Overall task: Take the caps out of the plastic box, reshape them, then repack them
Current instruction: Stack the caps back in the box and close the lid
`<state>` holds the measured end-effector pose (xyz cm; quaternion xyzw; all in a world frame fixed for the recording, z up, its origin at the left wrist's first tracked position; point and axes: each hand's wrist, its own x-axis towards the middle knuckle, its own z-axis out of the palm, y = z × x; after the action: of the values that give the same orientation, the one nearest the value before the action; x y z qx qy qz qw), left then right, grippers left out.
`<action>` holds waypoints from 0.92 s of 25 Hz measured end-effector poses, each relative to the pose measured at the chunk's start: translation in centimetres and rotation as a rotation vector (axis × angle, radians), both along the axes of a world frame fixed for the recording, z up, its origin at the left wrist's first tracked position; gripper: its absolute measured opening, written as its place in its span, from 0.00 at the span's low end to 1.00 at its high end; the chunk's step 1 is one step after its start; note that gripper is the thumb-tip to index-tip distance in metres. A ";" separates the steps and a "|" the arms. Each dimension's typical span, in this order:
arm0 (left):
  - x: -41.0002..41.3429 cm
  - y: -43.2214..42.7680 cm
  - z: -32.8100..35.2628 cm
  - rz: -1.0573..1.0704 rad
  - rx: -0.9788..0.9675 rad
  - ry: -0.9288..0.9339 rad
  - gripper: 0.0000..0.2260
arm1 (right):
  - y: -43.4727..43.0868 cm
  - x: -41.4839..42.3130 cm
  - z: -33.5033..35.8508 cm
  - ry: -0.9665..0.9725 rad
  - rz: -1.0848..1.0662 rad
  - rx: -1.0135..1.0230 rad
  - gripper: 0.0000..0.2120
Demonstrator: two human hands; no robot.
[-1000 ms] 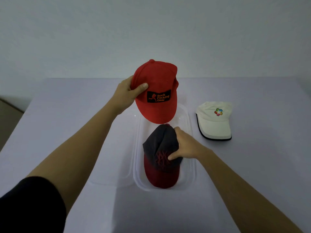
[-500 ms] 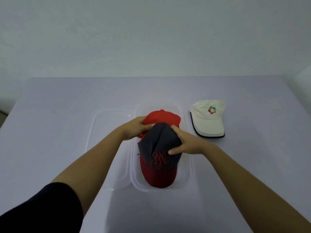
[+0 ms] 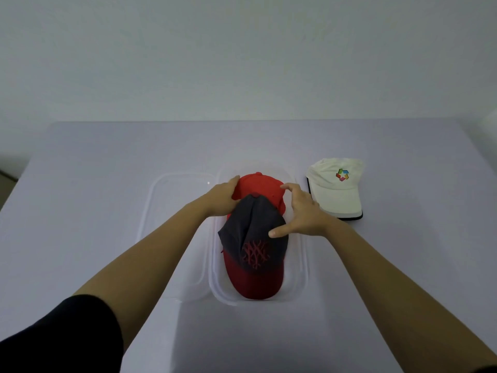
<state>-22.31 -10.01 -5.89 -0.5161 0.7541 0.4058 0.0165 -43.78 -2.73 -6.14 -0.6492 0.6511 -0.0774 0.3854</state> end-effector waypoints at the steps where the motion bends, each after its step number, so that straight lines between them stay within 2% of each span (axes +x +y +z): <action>1: 0.3 0.1 0.4 0.025 0.078 0.075 0.31 | -0.2 0.3 -0.2 0.040 0.019 0.002 0.54; 3: 1.1 0.2 1.3 0.118 0.232 0.298 0.26 | -0.5 0.6 -0.3 0.072 0.042 0.001 0.53; 5: 2.0 0.4 1.9 0.104 0.309 0.402 0.18 | -0.7 0.6 -0.3 0.085 0.051 -0.003 0.43; 8: 2.7 0.6 1.0 -0.057 0.237 0.282 0.07 | -0.5 0.2 -0.2 0.133 0.096 0.020 0.24; 10: 2.8 0.6 0.3 -0.089 0.156 0.193 0.05 | -0.5 -0.1 -0.3 0.172 0.107 0.022 0.17; 11: 2.8 0.6 0.2 -0.109 0.112 0.143 0.06 | -0.6 -0.2 -0.3 0.207 0.116 0.019 0.16; 15: 2.1 0.4 0.2 -0.167 -0.048 -0.073 0.16 | -1.0 -0.1 -0.3 0.384 0.148 -0.003 0.24; 17: 1.6 0.4 0.1 -0.161 -0.097 -0.117 0.16 | -1.1 0.2 -0.3 0.411 0.126 -0.002 0.25; 19: 1.4 0.8 0.2 -0.147 -0.102 -0.110 0.16 | -0.7 0.3 -0.5 0.417 0.118 0.001 0.26; 21: 1.3 1.3 0.4 -0.136 -0.085 -0.078 0.24 | -0.1 0.2 -0.7 0.344 0.082 -0.009 0.29; 23: 1.2 1.8 0.3 -0.195 -0.090 -0.134 0.26 | 0.4 0.0 -1.1 0.298 0.085 -0.022 0.35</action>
<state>-21.09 -8.21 -5.60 -0.4668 0.8153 0.3325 0.0829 -43.76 -2.32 -7.20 -0.6848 0.6721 0.0290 0.2802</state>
